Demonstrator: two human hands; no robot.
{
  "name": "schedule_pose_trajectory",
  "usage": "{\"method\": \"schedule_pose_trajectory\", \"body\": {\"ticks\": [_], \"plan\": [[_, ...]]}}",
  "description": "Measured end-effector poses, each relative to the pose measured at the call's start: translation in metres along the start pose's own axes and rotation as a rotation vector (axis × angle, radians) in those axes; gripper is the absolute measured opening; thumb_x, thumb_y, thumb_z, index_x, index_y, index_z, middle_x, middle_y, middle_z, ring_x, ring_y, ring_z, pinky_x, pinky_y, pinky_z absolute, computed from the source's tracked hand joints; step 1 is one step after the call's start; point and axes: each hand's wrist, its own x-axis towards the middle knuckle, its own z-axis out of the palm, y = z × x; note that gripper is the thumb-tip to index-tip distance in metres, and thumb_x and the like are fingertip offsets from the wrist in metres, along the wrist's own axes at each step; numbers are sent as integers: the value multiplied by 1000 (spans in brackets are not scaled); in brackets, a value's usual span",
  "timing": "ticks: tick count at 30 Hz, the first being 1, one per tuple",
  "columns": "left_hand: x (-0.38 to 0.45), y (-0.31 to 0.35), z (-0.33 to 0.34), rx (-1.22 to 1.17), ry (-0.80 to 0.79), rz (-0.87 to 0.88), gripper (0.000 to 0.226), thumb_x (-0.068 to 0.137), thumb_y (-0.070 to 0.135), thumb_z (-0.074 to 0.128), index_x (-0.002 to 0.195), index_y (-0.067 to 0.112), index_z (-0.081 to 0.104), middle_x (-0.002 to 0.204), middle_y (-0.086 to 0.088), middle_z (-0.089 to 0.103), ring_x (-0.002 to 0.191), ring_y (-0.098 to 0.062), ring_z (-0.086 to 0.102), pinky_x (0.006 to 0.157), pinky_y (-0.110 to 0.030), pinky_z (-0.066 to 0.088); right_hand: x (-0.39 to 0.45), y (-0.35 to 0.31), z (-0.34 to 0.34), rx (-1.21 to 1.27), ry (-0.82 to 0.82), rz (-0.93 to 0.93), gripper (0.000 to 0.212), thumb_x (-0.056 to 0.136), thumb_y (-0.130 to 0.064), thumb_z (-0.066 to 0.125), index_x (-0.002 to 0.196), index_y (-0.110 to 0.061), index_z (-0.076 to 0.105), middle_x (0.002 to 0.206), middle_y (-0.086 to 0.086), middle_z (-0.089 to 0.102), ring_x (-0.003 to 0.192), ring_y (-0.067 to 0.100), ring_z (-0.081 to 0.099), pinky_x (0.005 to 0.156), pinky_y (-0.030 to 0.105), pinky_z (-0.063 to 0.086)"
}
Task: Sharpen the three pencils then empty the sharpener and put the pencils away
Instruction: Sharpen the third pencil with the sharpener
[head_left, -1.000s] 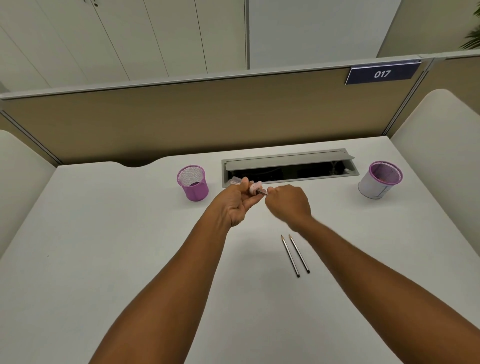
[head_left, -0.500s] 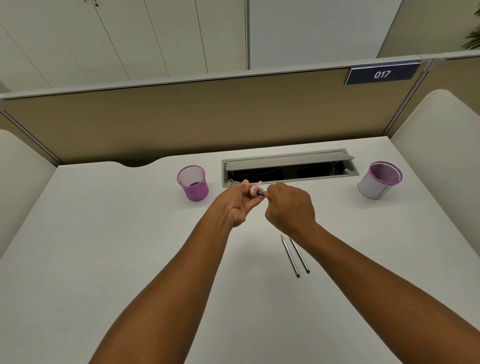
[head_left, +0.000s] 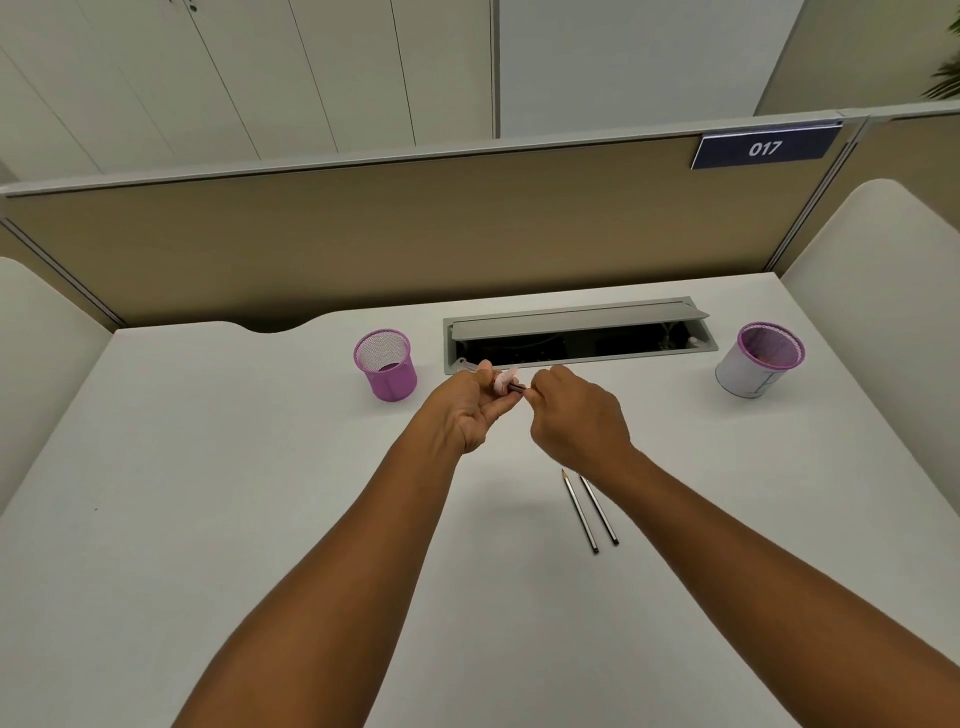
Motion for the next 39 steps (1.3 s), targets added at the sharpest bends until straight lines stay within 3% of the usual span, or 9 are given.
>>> {"method": "schedule_pose_trajectory", "body": {"ticks": [3, 6, 8, 10, 12, 16, 20, 26, 39], "plan": [[-3, -3, 2, -8, -23, 5, 40, 101, 10, 45, 141, 6, 45, 108, -19, 62, 114, -36, 61, 100, -44, 45, -4, -1, -1, -127, 148, -70, 13, 80, -7, 65, 70, -10, 57, 63, 6, 56, 48, 16, 32, 45, 18, 6], [-4, -3, 3, 7, -56, 11, 38, 100, 11, 47, 138, 6, 48, 107, -18, 63, 99, -33, 64, 98, -43, 48, 2, -13, -9, 16, -48, 234, 19, 91, -18, 50, 75, -11, 57, 70, 5, 57, 58, 21, 42, 47, 24, 22], [-5, -2, 2, 30, -68, 14, 37, 99, 15, 50, 133, 1, 51, 104, -19, 64, 96, -31, 64, 96, -43, 49, 14, -15, -20, 444, -270, 631, 27, 94, -23, 44, 78, -9, 61, 65, 3, 53, 56, 20, 42, 49, 25, 29], [-4, -2, 1, 54, -83, 19, 37, 98, 18, 51, 129, -2, 52, 105, -20, 65, 98, -31, 63, 97, -42, 49, 25, -10, -30, 962, -483, 984, 32, 97, -19, 38, 74, -8, 58, 52, -1, 41, 40, 12, 29, 36, 20, 24], [-4, -2, 0, 60, -92, 22, 35, 98, 19, 50, 126, -2, 53, 112, -22, 64, 99, -30, 63, 97, -41, 49, 29, -2, -34, 1166, -599, 1065, 36, 99, -18, 31, 75, -8, 56, 45, -4, 34, 35, 7, 20, 30, 17, 17], [-2, -4, 0, 39, -69, 19, 28, 99, 19, 50, 117, -2, 56, 95, -18, 67, 86, -28, 68, 92, -40, 52, 24, -2, -36, 1019, -587, 938, 33, 100, -21, 37, 83, -5, 60, 55, 0, 40, 43, 9, 25, 36, 19, 21], [1, -8, -2, -4, -50, 0, 18, 100, 15, 48, 107, 2, 57, 93, -20, 66, 99, -33, 66, 91, -43, 52, 15, -4, -32, 743, -486, 767, 30, 98, -26, 44, 84, -9, 64, 77, 6, 52, 60, 15, 38, 51, 24, 32], [5, -6, -4, -59, -26, 15, 40, 101, 15, 45, 140, 4, 45, 100, -22, 64, 93, -31, 64, 97, -46, 49, 5, 1, -25, 532, -346, 532, 39, 100, -31, 40, 98, 0, 65, 84, 9, 57, 69, 17, 46, 61, 29, 36], [4, -6, -8, -23, -21, 21, 40, 99, 19, 49, 135, 1, 49, 100, -21, 66, 88, -31, 67, 94, -46, 51, -4, 9, -19, 595, -278, 436, 21, 99, -29, 47, 96, -11, 59, 81, 1, 56, 66, 11, 47, 57, 23, 38]]}}
